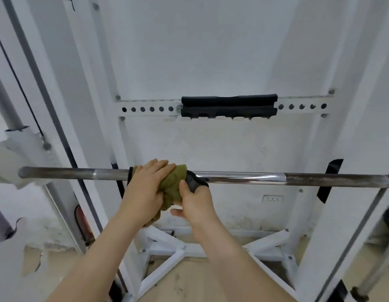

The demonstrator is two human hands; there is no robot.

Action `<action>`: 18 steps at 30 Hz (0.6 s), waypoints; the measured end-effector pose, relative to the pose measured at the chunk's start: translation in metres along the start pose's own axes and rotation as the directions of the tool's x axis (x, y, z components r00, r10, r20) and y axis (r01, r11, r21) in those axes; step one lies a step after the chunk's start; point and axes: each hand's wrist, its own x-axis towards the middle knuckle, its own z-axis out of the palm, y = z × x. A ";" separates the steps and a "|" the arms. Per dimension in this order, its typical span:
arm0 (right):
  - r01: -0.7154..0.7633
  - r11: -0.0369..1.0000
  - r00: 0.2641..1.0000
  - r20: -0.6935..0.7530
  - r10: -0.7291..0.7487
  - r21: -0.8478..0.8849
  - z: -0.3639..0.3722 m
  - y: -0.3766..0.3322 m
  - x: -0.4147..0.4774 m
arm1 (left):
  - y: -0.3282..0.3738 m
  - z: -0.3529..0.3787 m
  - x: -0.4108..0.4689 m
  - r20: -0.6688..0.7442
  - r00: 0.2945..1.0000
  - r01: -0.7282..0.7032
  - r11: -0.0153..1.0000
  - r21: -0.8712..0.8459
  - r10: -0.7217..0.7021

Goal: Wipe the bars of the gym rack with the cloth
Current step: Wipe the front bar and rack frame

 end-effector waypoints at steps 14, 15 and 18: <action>-0.037 0.131 0.822 -0.105 -0.560 -0.991 -0.199 -0.075 -0.019 | 0.187 0.099 0.051 0.006 0.990 -0.143 0.985 0.093 0.143; -0.058 0.144 0.818 -0.130 -0.561 -0.988 -0.218 -0.077 -0.024 | 0.206 0.107 0.052 -0.004 0.986 -0.168 0.981 0.101 0.169; -0.077 0.221 0.775 -0.198 -0.601 -0.972 -0.263 -0.076 -0.033 | 0.253 0.131 0.053 -0.062 0.975 -0.205 0.971 0.120 0.214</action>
